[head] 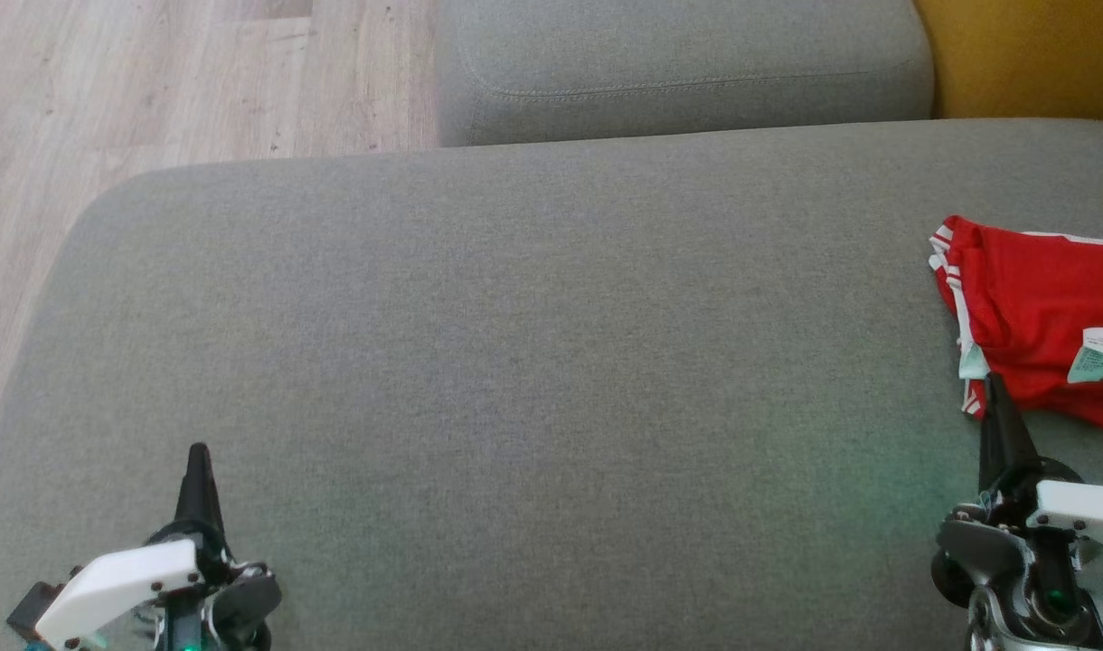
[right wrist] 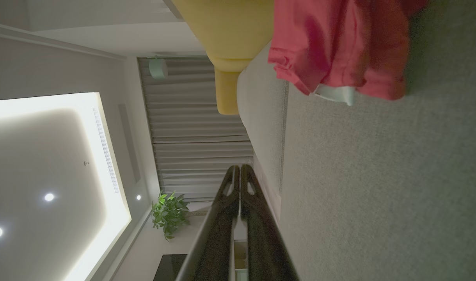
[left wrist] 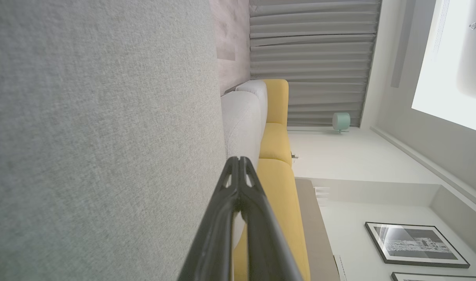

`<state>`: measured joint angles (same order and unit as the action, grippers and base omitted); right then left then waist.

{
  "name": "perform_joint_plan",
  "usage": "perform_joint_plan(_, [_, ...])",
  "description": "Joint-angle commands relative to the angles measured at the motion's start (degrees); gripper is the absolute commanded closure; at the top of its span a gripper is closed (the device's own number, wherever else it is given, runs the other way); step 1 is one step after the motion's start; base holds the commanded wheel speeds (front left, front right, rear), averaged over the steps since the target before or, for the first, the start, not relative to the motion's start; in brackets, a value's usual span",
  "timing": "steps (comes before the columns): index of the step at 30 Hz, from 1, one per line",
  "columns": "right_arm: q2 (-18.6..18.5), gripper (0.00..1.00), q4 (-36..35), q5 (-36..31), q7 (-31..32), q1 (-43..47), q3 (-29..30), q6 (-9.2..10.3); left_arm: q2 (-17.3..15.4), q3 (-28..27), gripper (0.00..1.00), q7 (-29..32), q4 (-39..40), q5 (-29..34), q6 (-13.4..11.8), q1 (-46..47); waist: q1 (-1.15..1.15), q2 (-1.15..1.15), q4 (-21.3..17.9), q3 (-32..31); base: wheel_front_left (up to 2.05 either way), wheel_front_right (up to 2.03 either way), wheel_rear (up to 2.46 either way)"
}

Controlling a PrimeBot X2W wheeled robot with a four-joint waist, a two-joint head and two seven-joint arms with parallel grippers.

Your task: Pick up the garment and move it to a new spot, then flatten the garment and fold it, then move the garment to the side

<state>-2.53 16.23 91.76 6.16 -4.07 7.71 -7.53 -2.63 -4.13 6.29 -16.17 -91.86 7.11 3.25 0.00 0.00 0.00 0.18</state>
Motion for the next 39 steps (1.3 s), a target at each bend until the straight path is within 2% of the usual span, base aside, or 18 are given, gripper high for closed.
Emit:
perform_joint_plan(1, [-0.3,1.00,-2.2,0.4,0.3,-2.1,-1.2,0.04,-0.2,-2.4,1.00,0.2,2.1,-0.3,0.4,2.9,0.00,0.00,0.0,0.0,0.00,0.00,0.00])
perform_joint_plan(39, [-0.3,1.00,-2.2,0.4,0.3,-2.1,-1.2,0.04,-0.2,-2.4,1.00,0.2,2.1,-0.3,0.4,2.9,0.00,0.00,0.0,0.0,0.00,0.00,0.00])
